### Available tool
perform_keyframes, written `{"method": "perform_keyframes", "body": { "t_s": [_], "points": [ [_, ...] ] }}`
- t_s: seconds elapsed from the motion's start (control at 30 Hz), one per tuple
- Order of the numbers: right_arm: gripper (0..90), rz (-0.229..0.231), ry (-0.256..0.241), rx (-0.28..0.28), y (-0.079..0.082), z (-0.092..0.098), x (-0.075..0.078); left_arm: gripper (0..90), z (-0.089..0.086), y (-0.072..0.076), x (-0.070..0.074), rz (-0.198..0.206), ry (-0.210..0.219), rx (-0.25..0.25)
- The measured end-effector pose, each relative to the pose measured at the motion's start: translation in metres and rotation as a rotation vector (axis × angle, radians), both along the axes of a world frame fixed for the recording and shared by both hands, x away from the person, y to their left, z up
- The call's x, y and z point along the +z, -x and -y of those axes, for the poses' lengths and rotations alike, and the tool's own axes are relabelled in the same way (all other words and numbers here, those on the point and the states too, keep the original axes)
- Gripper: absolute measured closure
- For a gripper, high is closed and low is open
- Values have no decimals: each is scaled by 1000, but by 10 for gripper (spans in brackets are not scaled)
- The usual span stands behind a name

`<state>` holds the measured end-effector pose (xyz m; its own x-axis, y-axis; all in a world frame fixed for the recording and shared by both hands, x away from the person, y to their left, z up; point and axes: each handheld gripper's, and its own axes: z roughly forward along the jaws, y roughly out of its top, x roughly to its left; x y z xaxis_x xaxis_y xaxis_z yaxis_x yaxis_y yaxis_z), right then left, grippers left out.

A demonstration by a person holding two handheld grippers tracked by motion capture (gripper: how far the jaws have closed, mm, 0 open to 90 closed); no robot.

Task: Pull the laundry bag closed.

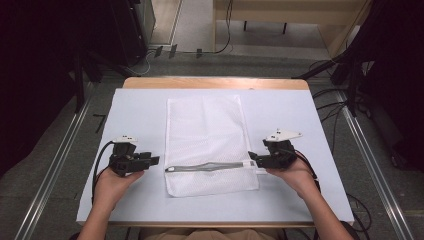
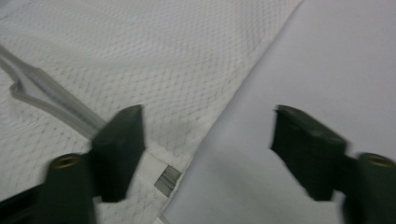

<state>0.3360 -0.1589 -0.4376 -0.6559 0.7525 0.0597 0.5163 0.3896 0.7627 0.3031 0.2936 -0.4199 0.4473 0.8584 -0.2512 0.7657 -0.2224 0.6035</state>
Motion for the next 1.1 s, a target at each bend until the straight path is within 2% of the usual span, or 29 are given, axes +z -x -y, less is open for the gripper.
{"method": "perform_keyframes", "body": {
  "t_s": [0.03,0.07,0.1,0.17,0.2,0.27,0.33,0.47,0.53,0.57,0.6,0.63,0.73,0.83,0.9,0.97,1.1],
  "points": [
    [418,-12,-14,2,0,1,1,455,-2,2,0,-5,-13,-4],
    [450,-29,-29,11,-2,2,1,448,-3,4,-1,-2,-14,-12],
    [450,-29,-29,11,-2,2,1,435,-3,4,-1,-2,-14,-12],
    [471,-62,-44,7,-5,4,2,409,-6,5,-1,3,-5,-22],
    [475,-60,-41,9,-5,4,2,397,-9,4,-1,0,21,-21],
    [482,-65,-27,11,-5,4,1,376,-10,3,-1,-1,29,-24],
    [493,-69,-8,16,-5,3,0,358,-9,2,-2,0,24,-30],
    [494,-60,-2,15,-5,1,0,332,-8,2,-4,21,22,-59],
    [489,-63,-7,13,-5,0,0,329,-8,1,-4,25,35,-62],
    [482,-72,-18,6,-7,0,-1,329,-8,1,-4,32,39,-59],
    [480,-103,-42,-6,-9,0,-2,315,-8,0,-4,31,40,-60],
    [480,-107,-48,-5,-10,0,-2,315,-9,-1,-4,30,42,-58],
    [485,-100,-49,-2,-10,0,-2,323,-9,-1,-4,26,45,-58],
    [490,-115,-47,6,-10,-1,-2,350,-10,-1,-5,14,50,-62],
    [492,-115,-43,16,-10,-1,-2,350,-10,-2,-6,12,27,-50],
    [492,-116,-40,12,-9,-2,-2,350,-12,-2,-8,-5,36,-54],
    [489,-105,-30,14,-9,-2,-1,350,-13,-2,-7,-1,47,-51]
  ]
}}
